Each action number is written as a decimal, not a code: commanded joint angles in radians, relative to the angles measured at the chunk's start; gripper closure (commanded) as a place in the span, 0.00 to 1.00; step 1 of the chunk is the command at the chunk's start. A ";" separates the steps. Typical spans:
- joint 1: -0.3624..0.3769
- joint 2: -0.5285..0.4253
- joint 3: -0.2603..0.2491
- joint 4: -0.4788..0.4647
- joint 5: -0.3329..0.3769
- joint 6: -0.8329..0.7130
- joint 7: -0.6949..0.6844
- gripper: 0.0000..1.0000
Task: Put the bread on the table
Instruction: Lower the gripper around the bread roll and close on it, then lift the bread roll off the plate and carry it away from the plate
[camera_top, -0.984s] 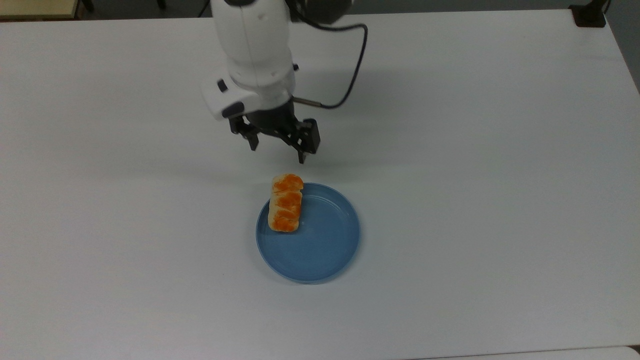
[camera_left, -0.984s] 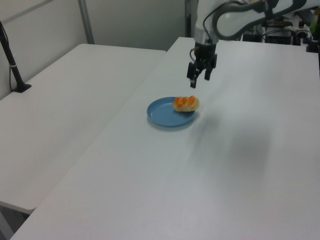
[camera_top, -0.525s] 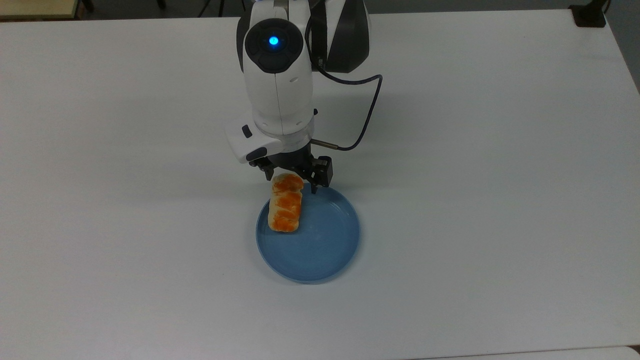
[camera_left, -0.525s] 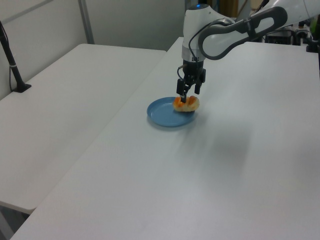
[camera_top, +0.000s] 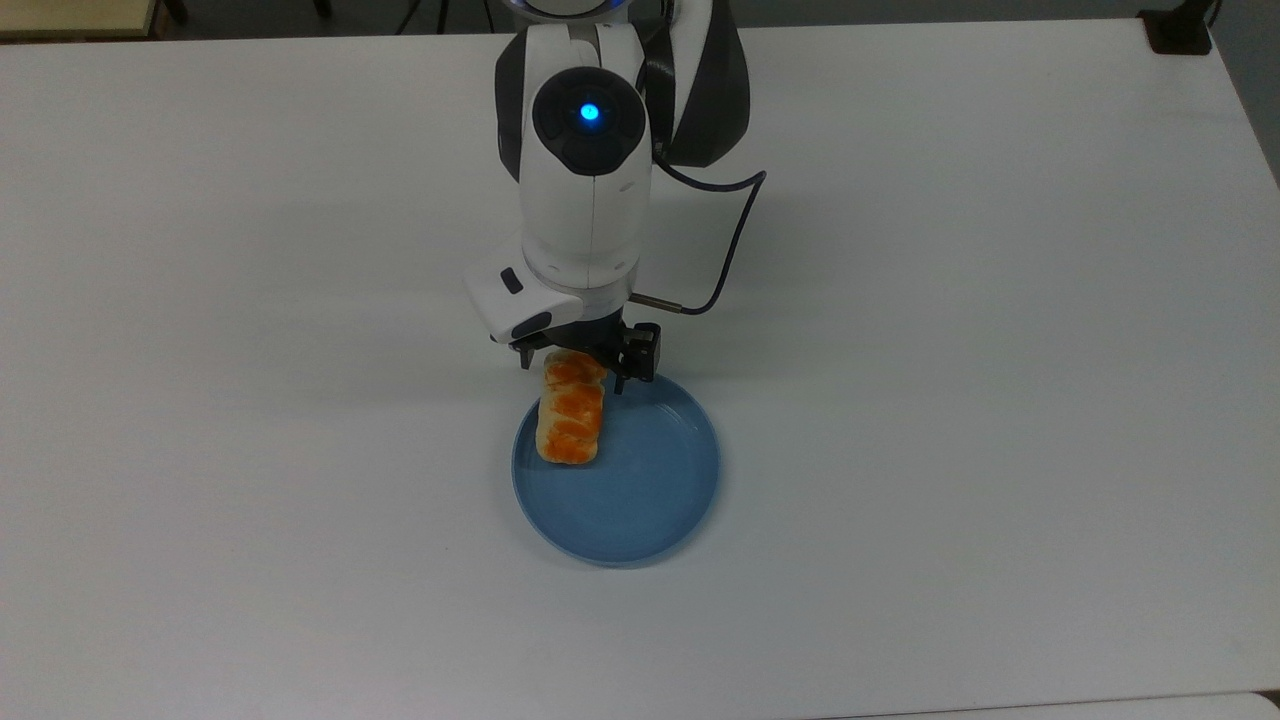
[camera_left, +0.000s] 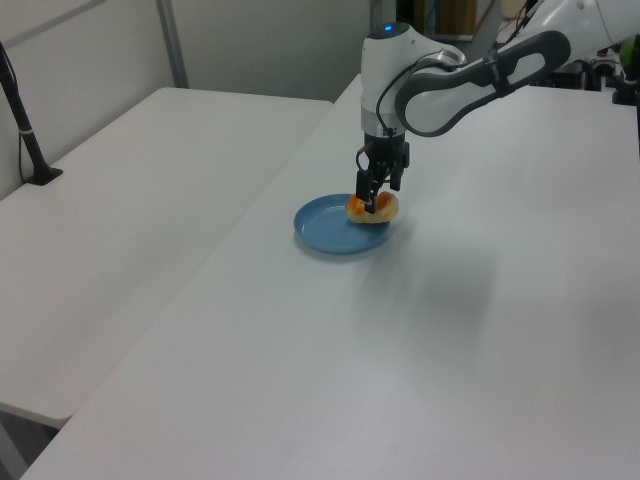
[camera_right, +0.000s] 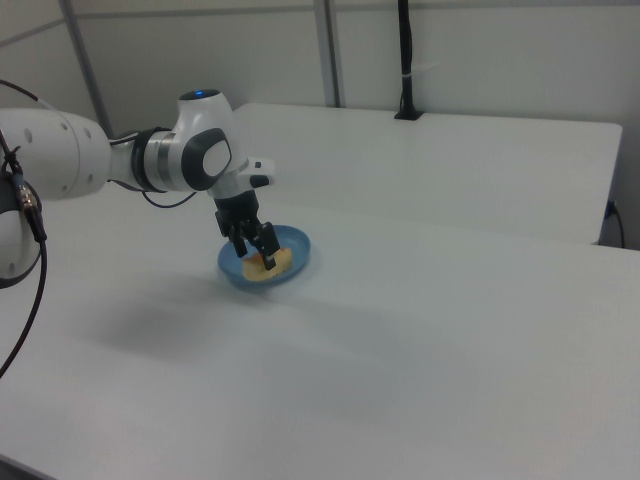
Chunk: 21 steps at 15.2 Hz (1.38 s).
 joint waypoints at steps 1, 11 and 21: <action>0.014 0.020 -0.008 0.009 -0.022 0.001 0.021 0.43; -0.037 -0.154 -0.003 0.006 0.001 -0.124 -0.113 0.81; -0.362 -0.142 -0.015 -0.086 -0.002 -0.009 -0.503 0.77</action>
